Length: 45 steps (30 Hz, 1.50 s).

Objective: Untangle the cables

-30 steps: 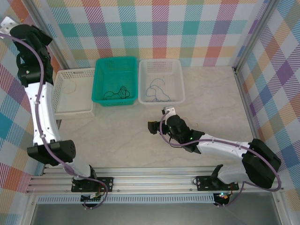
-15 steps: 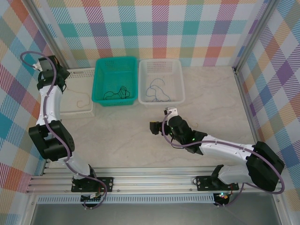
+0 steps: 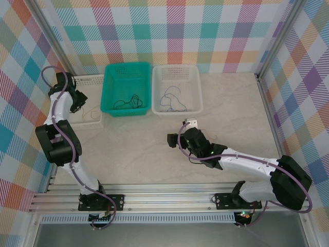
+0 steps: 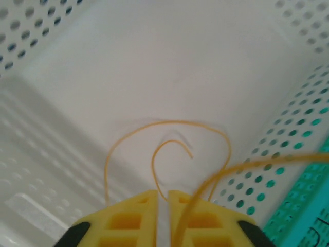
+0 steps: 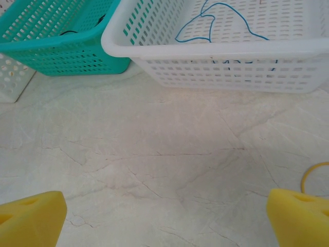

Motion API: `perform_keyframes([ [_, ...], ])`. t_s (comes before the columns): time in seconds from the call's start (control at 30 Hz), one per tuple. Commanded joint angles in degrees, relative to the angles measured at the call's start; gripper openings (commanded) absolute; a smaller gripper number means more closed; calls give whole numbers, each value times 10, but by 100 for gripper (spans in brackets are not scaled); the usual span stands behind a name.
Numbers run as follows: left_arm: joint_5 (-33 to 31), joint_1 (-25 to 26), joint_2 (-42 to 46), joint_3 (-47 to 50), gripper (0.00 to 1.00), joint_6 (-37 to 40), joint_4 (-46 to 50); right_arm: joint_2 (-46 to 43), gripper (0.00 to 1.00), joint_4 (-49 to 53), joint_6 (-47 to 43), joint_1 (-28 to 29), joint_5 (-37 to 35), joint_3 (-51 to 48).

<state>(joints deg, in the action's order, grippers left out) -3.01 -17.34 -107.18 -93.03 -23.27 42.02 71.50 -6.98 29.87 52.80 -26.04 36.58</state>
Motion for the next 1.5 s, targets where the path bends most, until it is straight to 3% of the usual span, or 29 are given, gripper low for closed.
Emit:
perform_keyframes([
  [0.0,1,4,-14,-40,36,27,45,-19,100,19,22,-2,-21,15],
  [0.1,0,23,-17,-53,74,30,40,-26,100,25,30,-2,-27,13],
  [0.2,-22,40,-20,-79,99,41,51,-32,100,34,35,-3,-34,11],
  [0.33,-33,58,-16,-101,100,46,58,-42,100,58,50,-3,-60,11],
  [0.5,-22,76,31,-58,100,26,15,-57,100,90,71,-9,-81,10],
  [0.8,-98,161,197,118,100,-37,-97,-101,100,189,160,-36,-114,-7],
  [1.03,-111,227,351,269,100,-116,-148,-128,100,261,129,-76,-101,3],
  [1.27,-94,277,464,351,100,-164,-135,-178,100,279,83,-152,-36,-12],
  [1.47,-80,318,519,377,100,-171,-101,-195,100,301,15,-260,83,-8],
])
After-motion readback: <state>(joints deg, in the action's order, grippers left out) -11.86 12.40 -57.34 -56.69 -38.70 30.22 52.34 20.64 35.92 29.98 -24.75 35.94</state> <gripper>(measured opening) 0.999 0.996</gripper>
